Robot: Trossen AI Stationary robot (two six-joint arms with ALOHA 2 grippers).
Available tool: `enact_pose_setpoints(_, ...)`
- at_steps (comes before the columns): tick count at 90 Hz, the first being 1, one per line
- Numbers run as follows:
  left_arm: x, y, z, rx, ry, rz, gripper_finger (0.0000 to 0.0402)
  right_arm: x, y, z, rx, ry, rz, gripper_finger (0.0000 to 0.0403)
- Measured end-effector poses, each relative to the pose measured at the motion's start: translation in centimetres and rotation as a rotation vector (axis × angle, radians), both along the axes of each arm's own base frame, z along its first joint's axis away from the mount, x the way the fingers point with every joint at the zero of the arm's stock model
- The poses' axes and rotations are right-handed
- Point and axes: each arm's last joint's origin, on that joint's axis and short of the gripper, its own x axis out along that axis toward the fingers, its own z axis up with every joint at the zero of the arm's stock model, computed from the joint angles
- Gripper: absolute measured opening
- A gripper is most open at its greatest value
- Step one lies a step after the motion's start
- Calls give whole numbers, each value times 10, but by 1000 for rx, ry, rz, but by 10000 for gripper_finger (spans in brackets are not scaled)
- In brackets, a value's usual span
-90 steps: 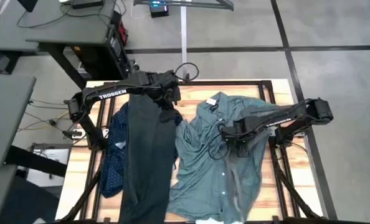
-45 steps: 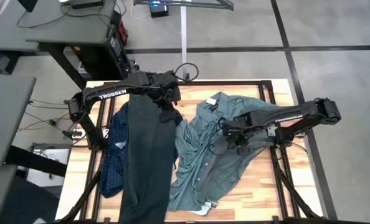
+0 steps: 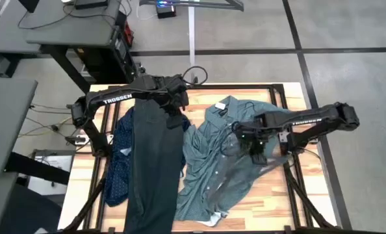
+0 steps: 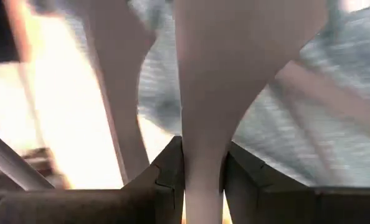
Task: Hang clothes
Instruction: Hang the black pants on the rack
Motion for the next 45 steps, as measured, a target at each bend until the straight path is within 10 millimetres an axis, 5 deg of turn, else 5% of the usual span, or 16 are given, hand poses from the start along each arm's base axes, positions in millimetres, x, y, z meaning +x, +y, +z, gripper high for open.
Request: enact_pose_setpoints(45, 1, 0, 0, 3, -8, 0, 157, 0, -22, 0, -198, 28, -139, 65)
